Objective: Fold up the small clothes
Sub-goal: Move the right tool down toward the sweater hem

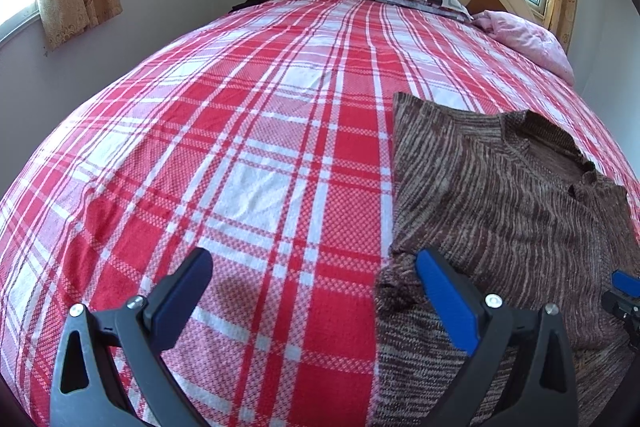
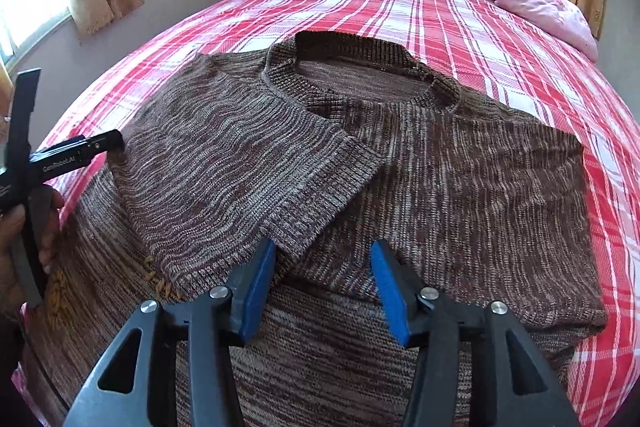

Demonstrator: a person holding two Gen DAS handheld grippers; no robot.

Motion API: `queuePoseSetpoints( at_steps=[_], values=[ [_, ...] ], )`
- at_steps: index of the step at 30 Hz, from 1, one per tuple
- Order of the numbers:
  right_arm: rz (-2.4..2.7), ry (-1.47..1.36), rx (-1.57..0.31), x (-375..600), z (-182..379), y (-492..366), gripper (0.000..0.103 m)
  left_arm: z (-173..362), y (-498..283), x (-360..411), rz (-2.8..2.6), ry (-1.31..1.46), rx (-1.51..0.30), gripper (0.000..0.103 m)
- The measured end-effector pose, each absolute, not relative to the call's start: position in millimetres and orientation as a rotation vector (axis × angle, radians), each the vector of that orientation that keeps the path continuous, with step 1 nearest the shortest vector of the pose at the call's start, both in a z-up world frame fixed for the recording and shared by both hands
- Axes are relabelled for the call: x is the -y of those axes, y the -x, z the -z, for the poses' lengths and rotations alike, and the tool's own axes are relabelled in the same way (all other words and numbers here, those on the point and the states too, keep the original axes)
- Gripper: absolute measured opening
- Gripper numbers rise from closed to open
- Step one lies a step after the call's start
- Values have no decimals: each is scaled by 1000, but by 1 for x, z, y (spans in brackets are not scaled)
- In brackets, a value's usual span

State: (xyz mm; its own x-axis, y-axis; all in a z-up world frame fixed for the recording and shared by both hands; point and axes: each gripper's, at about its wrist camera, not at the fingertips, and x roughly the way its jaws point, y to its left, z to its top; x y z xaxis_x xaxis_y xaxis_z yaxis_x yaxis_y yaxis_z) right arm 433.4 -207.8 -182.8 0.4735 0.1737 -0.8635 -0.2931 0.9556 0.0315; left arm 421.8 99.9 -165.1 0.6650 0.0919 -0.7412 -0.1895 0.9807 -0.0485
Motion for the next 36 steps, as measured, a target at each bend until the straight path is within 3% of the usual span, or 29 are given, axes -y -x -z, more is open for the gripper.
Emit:
queuePoseSetpoints(
  at_steps=[7,36],
  values=[
    [-255,-5,-999,239,172,-430,51,159,-414,-99,-154,120,-824,103],
    [-171,163,-971,284,156,-280,52,150,-252,-60,-84,4,-821,103]
  ],
)
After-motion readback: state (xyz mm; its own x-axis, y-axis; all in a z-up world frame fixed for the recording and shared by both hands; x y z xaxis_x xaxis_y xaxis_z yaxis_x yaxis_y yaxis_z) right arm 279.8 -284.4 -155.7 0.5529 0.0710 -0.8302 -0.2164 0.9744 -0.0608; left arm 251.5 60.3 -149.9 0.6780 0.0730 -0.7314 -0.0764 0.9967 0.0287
